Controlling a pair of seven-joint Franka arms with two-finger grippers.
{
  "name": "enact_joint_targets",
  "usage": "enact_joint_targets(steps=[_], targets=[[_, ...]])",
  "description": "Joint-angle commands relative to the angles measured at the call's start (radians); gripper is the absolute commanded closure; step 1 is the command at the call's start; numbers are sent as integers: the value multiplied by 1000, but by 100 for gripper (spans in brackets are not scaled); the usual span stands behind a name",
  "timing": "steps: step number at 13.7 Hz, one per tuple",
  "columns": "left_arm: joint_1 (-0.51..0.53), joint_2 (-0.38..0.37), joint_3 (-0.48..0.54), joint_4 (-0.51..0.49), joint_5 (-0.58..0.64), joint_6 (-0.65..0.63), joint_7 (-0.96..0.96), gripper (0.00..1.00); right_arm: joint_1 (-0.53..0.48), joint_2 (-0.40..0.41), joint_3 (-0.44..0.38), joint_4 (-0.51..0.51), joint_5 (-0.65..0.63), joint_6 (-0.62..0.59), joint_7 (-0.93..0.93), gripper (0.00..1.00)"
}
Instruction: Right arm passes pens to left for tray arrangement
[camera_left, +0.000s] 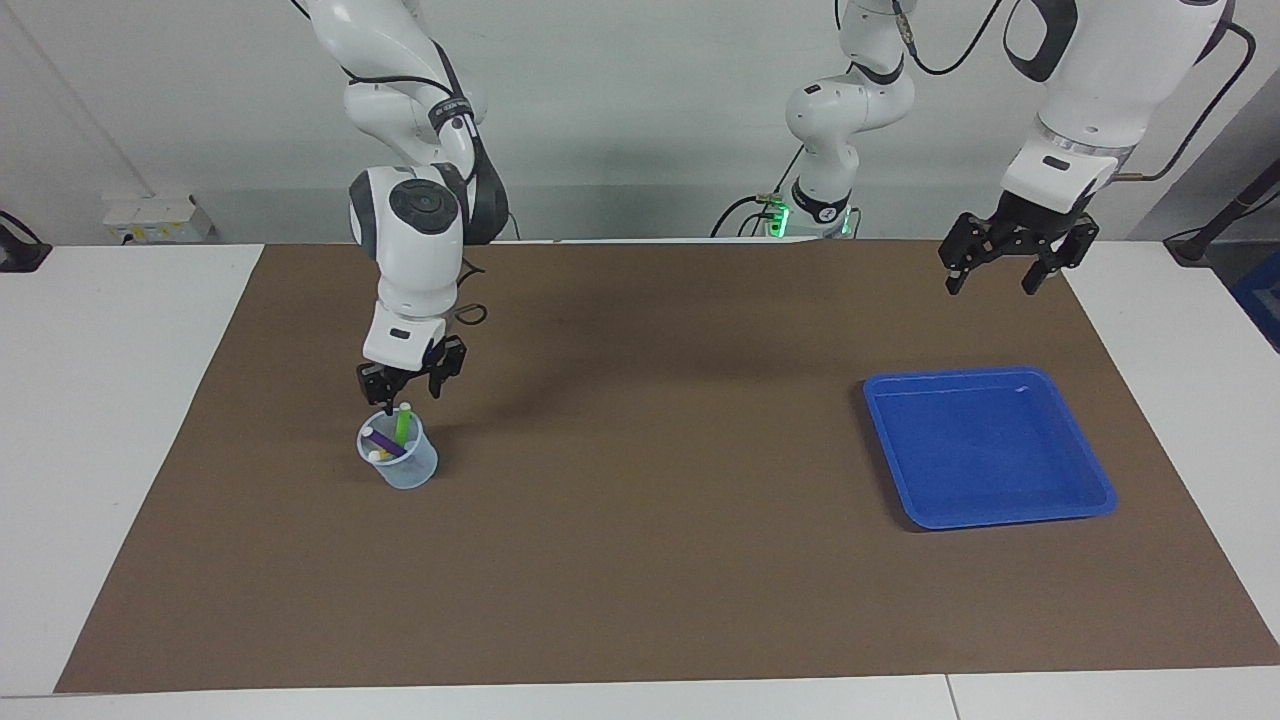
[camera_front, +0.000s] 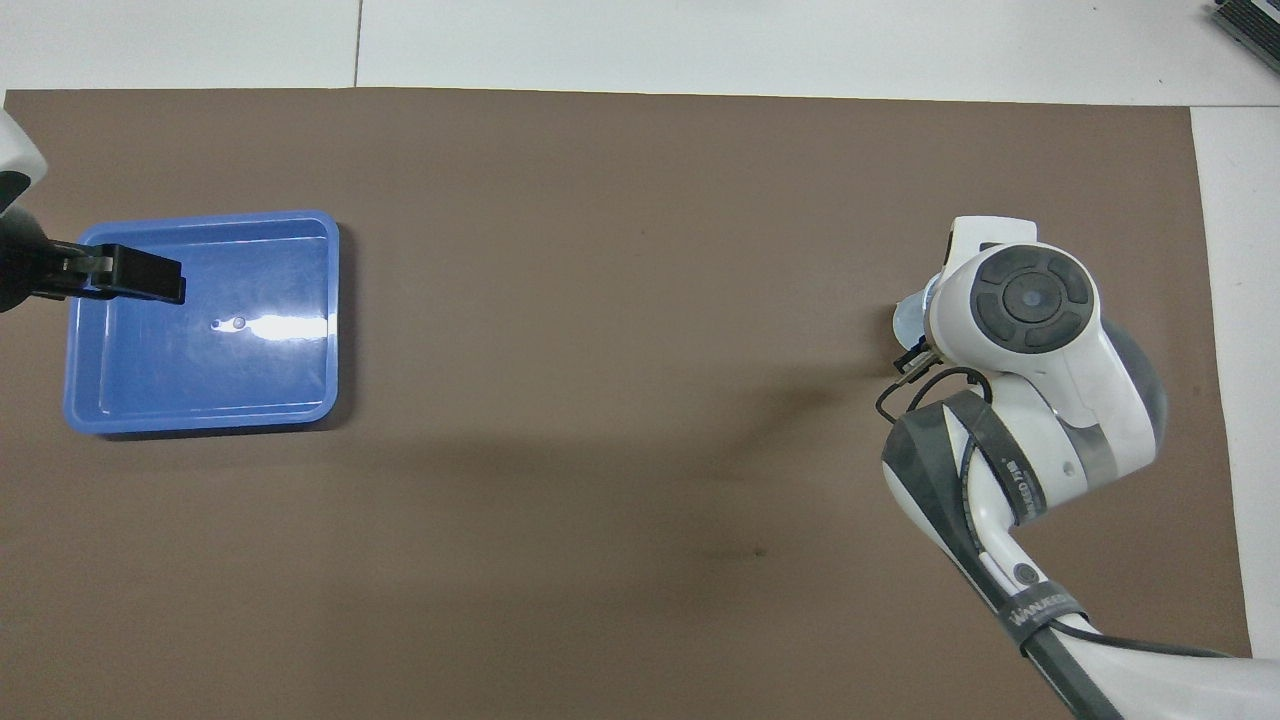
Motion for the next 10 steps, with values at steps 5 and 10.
enact_joint_targets(steps=[5,10], targets=[[-4,-27,8,-26,-11,-5,2,0,-19,-11,3,-31,-39,33,-13,43],[-4,-27,8,-26,-11,-5,2,0,-36,-13,3,-43,-40,47,-39,46]])
